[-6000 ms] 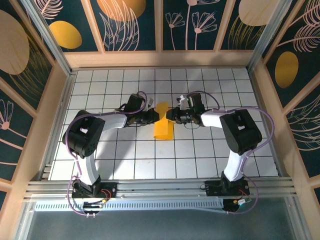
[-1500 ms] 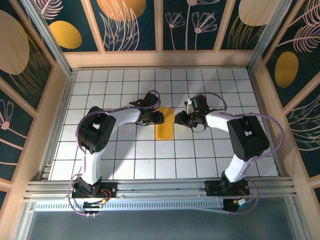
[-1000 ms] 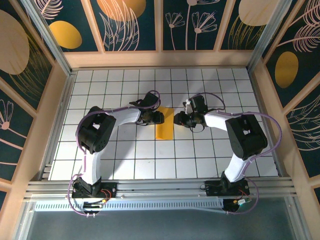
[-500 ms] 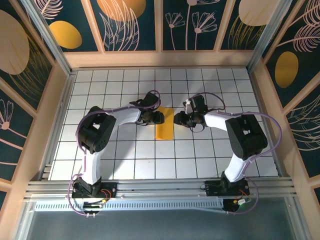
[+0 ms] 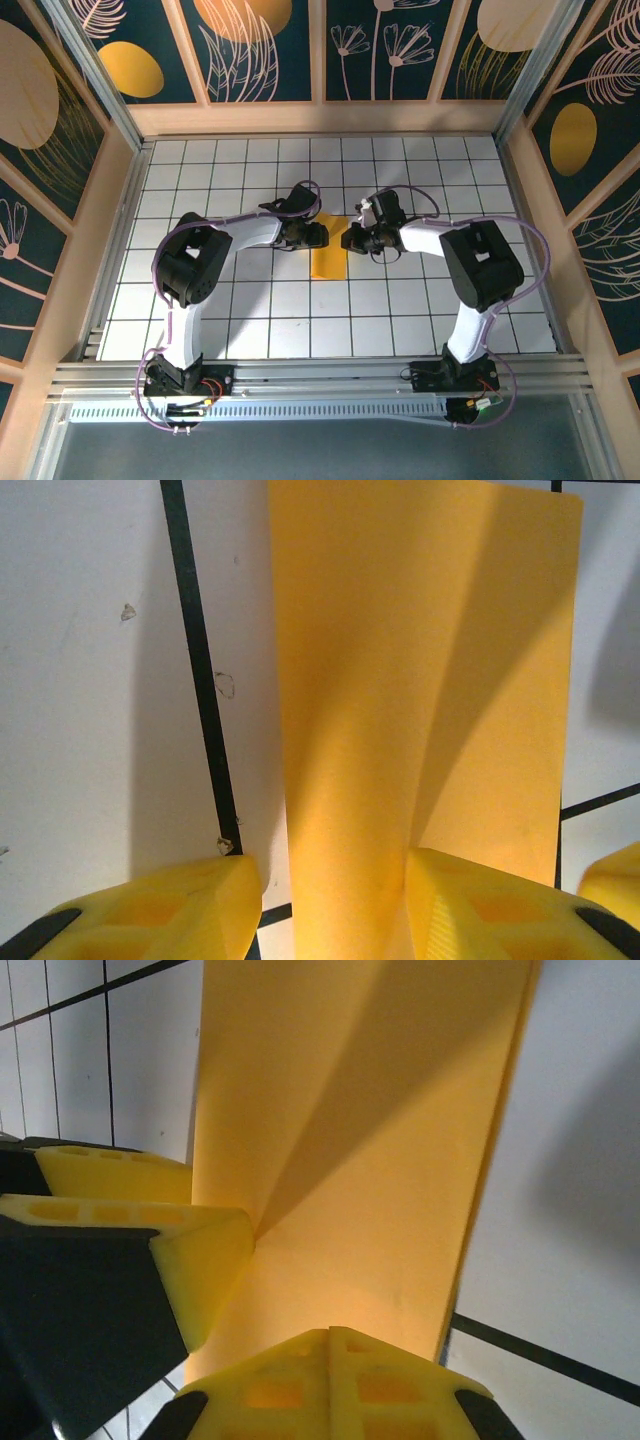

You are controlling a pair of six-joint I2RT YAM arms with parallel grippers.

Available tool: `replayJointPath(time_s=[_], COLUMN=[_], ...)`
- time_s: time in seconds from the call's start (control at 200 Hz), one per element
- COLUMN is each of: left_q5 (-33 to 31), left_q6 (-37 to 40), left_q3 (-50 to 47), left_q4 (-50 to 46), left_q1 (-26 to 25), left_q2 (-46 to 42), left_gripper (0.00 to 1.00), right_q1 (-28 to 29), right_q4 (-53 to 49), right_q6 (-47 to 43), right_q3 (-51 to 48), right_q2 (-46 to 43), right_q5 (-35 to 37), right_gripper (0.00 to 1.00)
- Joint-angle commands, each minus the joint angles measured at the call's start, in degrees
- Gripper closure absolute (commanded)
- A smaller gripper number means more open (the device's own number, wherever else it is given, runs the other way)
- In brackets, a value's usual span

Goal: Fold a paper plane with a square sheet of paper (fold left side to right side)
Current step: Hold the square sheet of paper at the center of the table, then first fold the square sheet of paper in half at the center of the table.

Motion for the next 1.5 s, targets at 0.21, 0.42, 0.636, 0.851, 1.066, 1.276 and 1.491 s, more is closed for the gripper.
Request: replayJointPath(time_s=[0.21, 0.42, 0.636, 0.851, 1.066, 1.276, 1.491], left_q5=[0.18, -1.48, -4.49, -1.51, 11.84, 23.85, 21.75], left_q6=[-0.11, -0.39, -0.32, 1.09, 0.17, -2.34, -1.73], left_q3=[-2.35, -2.19, -3.75, -6.04, -10.47, -13.83, -13.58], left_q4=[1.60, 1.98, -0.22, 2.74, 13.64, 23.39, 22.48], left_q1=[-1.26, -1.25, 1.84, 4.14, 4.06, 3.62, 3.63], left_q2=[8.24, 6.06, -3.71, -14.39, -15.16, -10.64, -6.28], left_gripper=[0.55, 0.52, 0.41, 0.36, 0.70, 0.84, 0.87], right_q1=[0.44, 0.42, 0.18, 0.00, -0.01, 0.05, 0.04], right_q4=[0.00, -1.96, -3.24, -3.32, -3.50, -3.74, -4.18], right_q6=[-0.48, -1.07, -1.60, -1.78, -1.90, -2.17, -2.62], right_q3=[0.74, -0.78, -2.20, -2.11, -2.31, -2.21, -2.36], right_q2=[3.59, 4.68, 5.37, 6.25, 6.43, 6.48, 6.70], right_q5=[0.32, 2.62, 5.10, 5.51, 6.08, 6.39, 6.70], right_gripper=[0.98, 1.00, 1.00, 1.00, 1.00, 1.00, 1.00])
